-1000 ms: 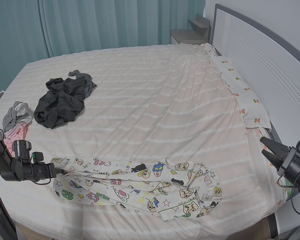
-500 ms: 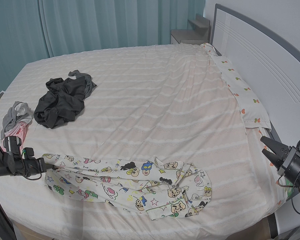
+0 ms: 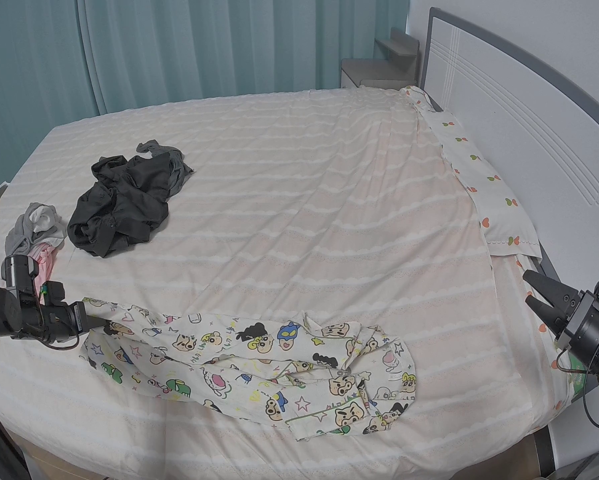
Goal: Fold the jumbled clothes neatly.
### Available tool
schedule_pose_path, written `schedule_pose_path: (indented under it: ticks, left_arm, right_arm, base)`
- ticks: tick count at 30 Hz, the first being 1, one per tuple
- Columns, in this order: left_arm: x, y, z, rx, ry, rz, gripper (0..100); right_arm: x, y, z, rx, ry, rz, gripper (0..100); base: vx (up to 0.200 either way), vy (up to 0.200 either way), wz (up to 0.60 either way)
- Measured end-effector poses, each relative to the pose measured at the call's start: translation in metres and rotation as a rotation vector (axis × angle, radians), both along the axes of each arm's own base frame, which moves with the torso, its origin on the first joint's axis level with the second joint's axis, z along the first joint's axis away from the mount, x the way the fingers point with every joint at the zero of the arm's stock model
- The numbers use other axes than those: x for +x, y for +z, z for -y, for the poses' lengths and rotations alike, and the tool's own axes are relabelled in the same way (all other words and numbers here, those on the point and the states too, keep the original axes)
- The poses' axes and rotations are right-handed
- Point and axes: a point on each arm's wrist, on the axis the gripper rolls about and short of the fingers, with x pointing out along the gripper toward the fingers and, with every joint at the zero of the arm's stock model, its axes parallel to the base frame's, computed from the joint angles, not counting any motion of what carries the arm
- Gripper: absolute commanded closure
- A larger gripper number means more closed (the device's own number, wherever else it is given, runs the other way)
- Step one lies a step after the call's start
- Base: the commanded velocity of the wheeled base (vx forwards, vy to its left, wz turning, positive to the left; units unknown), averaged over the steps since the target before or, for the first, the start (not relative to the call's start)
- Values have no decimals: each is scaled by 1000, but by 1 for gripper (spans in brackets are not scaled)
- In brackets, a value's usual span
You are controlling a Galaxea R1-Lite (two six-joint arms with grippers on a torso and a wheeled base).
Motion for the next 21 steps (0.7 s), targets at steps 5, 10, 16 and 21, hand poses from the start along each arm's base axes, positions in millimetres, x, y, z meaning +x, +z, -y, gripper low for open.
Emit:
schedule_pose_path:
  ticks: [5, 10, 16, 21]
  left_arm:
    - [0, 22, 39, 3, -58, 9, 100]
    - [1, 39, 83, 25, -108, 23, 100]
    - [-3, 56, 151, 56, -188, 52, 100]
    - [-12, 65, 210, 67, -255, 80, 100]
  right_arm:
    - [1, 0, 2, 1, -10, -1, 0]
    - [1, 0, 3, 1, -17, -3, 0]
    - [1, -1, 4, 2, -21, -5, 0]
    - [1, -1, 4, 2, -22, -6, 0]
  base:
    - [0, 0, 0]
    - [0, 0, 0]
    - [0, 0, 0]
    - [0, 0, 0]
